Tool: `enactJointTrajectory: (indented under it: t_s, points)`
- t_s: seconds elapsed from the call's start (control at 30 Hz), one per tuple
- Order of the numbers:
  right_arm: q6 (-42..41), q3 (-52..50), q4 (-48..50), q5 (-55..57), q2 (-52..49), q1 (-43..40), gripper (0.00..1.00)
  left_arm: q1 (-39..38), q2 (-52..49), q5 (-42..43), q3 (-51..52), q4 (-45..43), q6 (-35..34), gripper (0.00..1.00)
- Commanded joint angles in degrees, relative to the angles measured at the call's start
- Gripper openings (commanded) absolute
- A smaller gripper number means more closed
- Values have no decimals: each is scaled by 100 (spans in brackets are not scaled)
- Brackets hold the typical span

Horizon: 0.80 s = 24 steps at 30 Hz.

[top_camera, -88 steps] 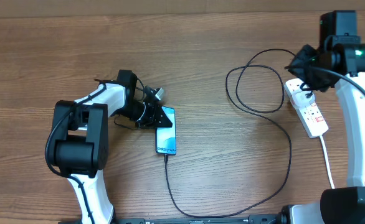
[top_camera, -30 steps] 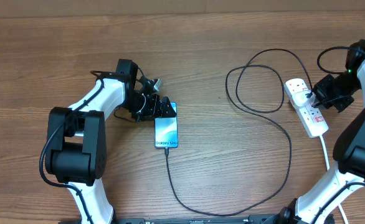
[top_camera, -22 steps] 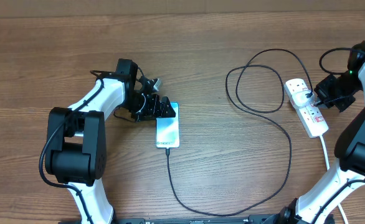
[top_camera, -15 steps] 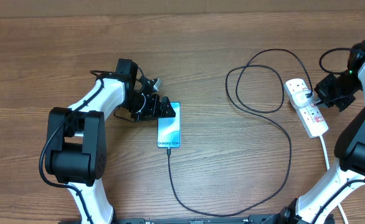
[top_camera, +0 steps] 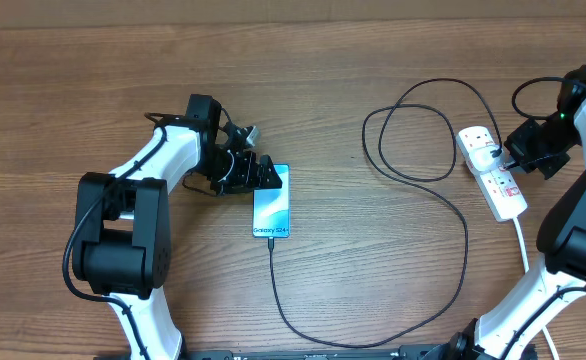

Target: Plug charger to phone and switch on socket

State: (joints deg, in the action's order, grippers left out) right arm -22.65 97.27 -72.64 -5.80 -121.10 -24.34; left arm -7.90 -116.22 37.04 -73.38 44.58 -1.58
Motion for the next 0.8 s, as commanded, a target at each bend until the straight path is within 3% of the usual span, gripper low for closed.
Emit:
enactJointTrajectory:
  t_s: [0.0,0.77]
  points:
    - [24,22,20,-59,-214,-11,4,37,-511,-1517,313,-22,-37,88]
    - [20,17,361,-306,-264,-7,4,37,-511,-1519,313,48,-37,88]
